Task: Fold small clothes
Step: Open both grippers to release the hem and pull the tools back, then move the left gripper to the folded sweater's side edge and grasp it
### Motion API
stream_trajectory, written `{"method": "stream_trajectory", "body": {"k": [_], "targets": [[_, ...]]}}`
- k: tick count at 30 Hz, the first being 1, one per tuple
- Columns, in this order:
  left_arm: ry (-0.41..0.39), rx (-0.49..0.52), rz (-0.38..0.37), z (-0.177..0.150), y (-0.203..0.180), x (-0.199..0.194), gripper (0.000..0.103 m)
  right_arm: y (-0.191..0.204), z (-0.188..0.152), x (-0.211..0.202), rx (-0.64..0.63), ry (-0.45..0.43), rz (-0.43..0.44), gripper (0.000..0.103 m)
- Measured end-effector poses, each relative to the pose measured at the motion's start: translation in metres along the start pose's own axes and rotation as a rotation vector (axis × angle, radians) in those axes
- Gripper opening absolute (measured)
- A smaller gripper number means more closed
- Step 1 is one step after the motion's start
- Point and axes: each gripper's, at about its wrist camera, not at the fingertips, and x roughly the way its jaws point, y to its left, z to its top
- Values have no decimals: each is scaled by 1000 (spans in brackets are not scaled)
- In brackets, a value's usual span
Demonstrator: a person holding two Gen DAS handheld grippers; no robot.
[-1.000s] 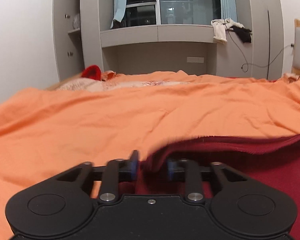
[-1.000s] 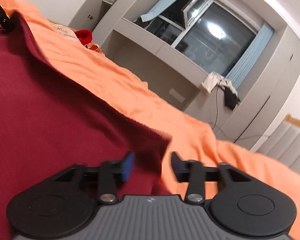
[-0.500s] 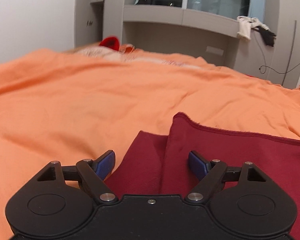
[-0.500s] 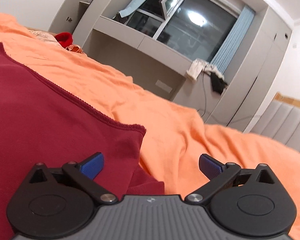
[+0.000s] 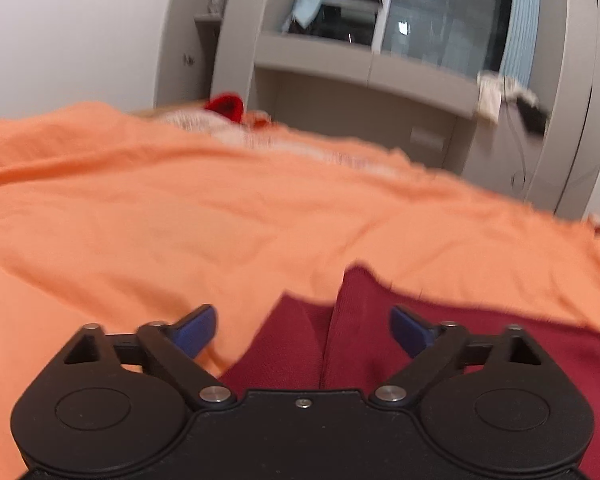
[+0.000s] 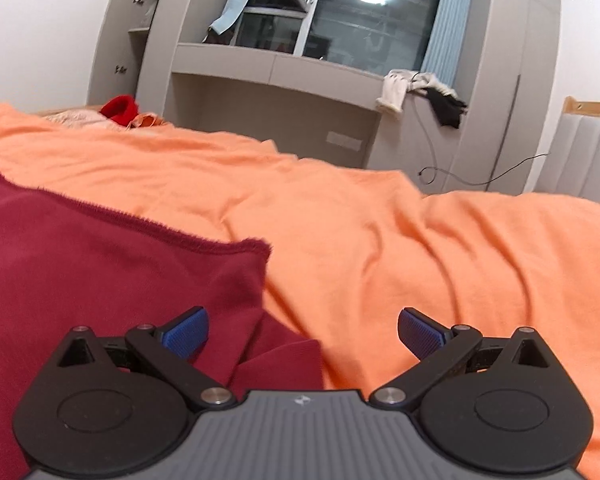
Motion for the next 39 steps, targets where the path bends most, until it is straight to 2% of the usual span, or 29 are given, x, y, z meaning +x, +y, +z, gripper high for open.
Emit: {"method": "stream_trajectory", "body": {"k": [3,7,13,20,25,32,39], "targets": [[-64,-12,-9,6,0,-22,102,-6,3,-14,19,-20,-25,103],[-83,-19,-37,8,0,-44,102,-13,9,-39,87,-66,-30,103],[-108,-63,-73,1,-1,-81,102,-1,13,-82,148,-131,47,103],[-108,-58,-128,-33,0,-125,102,31,12,-118,85,-208,92,103],[-111,-71,-148,-61,7,-155,102,47,9,-125,79,-211,117,103],[-35,-183,-209,-91,22,-173,102,70,1,-129,100,-187,194,103],[97,-283,-341,-113,25,-163,102,94,-6,-132,75,-178,260,103]]}}
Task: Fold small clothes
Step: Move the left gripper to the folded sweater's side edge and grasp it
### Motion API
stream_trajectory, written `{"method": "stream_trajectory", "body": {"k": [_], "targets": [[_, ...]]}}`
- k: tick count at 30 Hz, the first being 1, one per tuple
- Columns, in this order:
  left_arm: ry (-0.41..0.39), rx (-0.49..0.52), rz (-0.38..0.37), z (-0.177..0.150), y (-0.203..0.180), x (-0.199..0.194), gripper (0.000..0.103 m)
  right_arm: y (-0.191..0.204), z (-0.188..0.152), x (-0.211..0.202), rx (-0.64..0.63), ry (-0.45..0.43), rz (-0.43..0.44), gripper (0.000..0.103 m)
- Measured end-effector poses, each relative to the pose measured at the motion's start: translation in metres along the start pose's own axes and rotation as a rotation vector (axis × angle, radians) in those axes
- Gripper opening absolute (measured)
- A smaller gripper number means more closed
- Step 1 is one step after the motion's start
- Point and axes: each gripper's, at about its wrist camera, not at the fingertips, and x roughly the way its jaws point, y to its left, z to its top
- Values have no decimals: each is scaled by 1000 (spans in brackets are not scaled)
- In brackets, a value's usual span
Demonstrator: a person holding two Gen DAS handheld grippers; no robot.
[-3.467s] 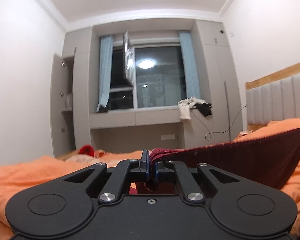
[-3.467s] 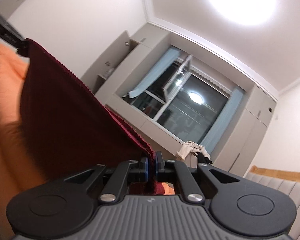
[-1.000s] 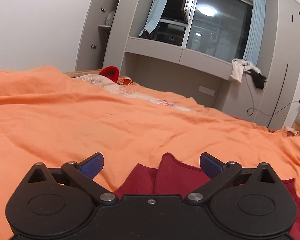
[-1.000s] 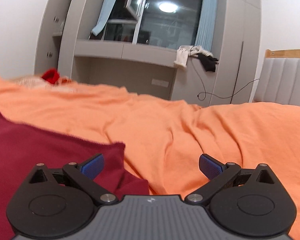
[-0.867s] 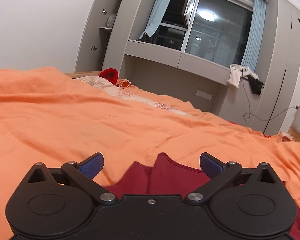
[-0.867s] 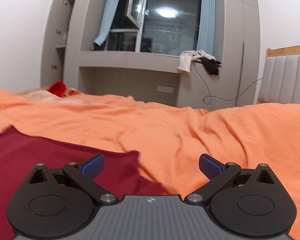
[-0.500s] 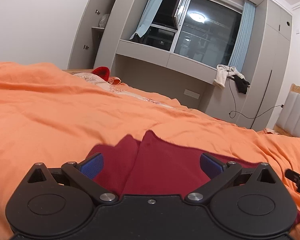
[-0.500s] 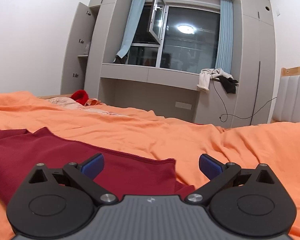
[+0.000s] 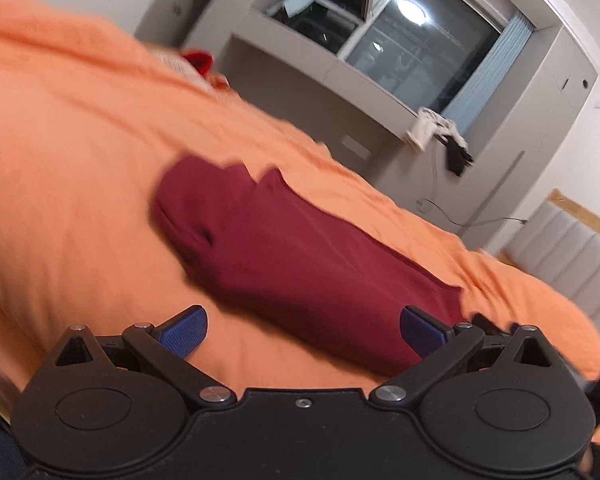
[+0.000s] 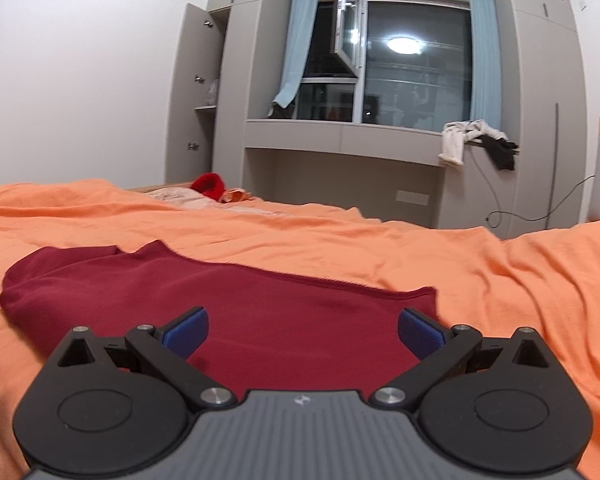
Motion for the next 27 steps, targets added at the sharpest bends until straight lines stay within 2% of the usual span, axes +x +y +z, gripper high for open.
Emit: {"method": "stream_trajectory", "body": {"k": [2,5,11,16,19,22,27], "targets": [[25,-12,-19,-2,1,7,102,5,-3,1,0,13,15,103],[20,-12,-14,-3,1,12,102,10,-11,4,12,34,21,103],[29,-62,0,7,5,31,102,8,-4,18,165,68,45,103],[67,-113,3,32,9,56,102,26,-11,27,61,81,40,103],[109,-118,34,50,9,79,102,43,-20,26,-28,47,8,103],[145,-90,66,62,2,98,102,56,-26,27,-87,33,-27,103],[112,-7,81,50,-3,102,102,62,-35,26,-69,8,-28,103]]}}
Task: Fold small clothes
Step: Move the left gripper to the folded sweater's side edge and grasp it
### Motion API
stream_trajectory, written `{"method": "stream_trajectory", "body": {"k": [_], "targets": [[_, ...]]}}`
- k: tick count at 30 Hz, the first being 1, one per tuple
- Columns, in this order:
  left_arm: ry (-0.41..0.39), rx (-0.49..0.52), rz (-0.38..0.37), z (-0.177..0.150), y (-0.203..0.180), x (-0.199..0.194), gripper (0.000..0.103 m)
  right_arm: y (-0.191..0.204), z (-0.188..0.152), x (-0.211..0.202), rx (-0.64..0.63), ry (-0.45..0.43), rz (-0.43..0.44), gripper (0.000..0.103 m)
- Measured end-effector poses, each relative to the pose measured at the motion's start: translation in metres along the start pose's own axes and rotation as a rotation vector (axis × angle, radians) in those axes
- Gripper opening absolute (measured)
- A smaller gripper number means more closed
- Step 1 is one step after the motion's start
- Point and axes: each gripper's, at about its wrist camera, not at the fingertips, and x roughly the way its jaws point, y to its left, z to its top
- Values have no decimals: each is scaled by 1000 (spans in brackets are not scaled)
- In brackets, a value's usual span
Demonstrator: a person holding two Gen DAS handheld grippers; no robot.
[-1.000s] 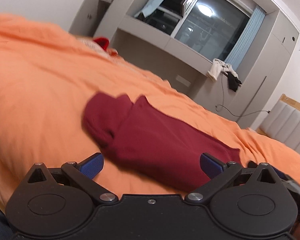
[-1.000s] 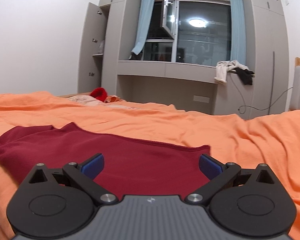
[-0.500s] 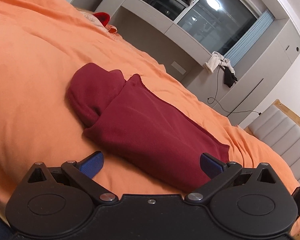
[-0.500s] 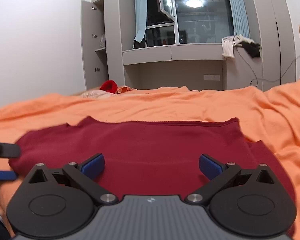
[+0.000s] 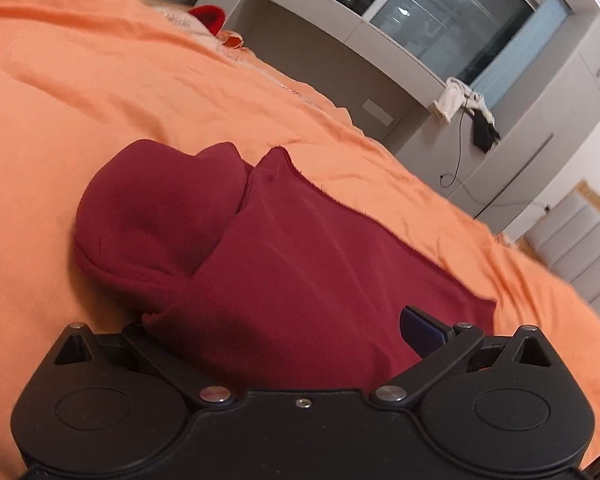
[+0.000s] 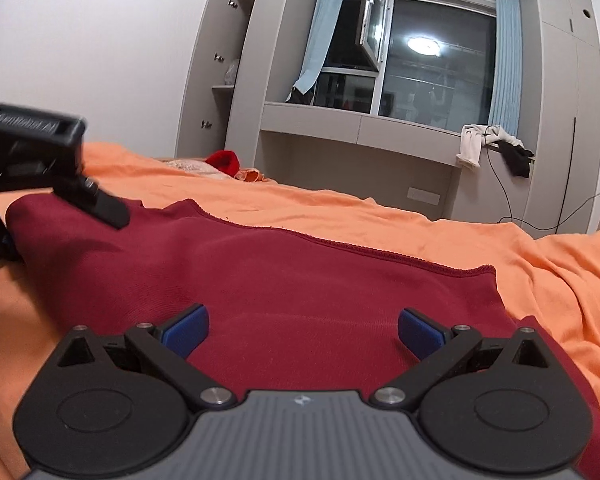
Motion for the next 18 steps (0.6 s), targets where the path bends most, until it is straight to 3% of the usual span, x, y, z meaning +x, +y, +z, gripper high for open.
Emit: {"method": "stream_trajectory", "body": {"k": [3,18], "targets": [[1,62,-6,-6,-3,-7,102,-1,-3,-2,14,-15,7,103],[-11,-52,-47,-4,16,-14,102,3,-5,-7,-32,-58,-30,103]]}}
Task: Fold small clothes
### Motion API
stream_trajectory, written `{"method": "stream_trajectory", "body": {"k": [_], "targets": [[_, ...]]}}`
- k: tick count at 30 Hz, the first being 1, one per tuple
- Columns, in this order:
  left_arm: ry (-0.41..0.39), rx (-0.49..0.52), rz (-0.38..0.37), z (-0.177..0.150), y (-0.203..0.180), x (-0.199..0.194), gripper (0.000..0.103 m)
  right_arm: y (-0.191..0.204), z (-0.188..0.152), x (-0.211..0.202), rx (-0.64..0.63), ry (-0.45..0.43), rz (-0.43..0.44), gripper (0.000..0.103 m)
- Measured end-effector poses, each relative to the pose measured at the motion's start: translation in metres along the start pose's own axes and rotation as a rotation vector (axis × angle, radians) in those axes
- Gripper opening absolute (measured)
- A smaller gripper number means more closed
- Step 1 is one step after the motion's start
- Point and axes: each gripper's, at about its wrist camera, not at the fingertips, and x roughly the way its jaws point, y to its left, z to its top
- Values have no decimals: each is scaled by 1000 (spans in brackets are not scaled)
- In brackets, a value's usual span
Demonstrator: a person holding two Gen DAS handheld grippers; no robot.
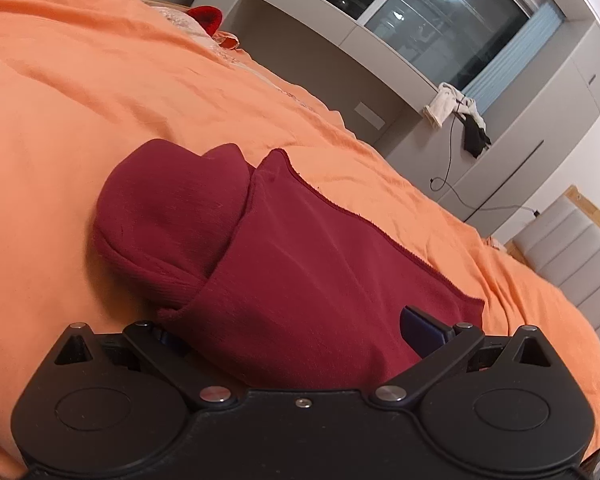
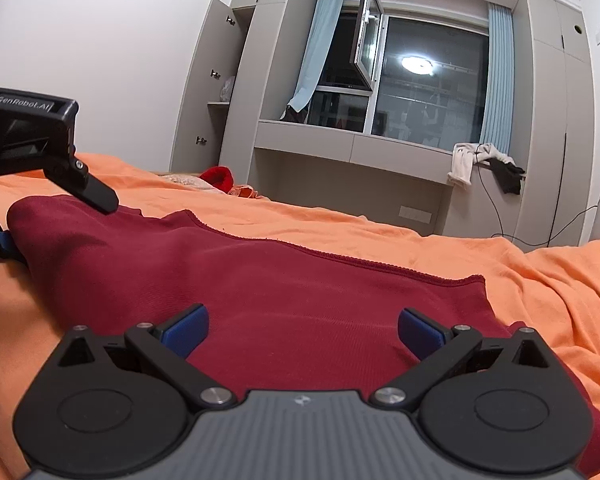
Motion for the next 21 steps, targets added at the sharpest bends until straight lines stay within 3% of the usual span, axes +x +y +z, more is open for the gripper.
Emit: {"method": "stream_trajectory", "body": {"k": [8,14,21], "targets": [[-37,-60,-3,3,11,-7,98,3,-1,-1,-14,-11,-9,103],[-74,-37,68,2,11,-8,77,1,-2,-2,-2,-2,-8,103],[-114,11,109,3,7,-7,46,0,-1,-3,3,4,-11,103]]}}
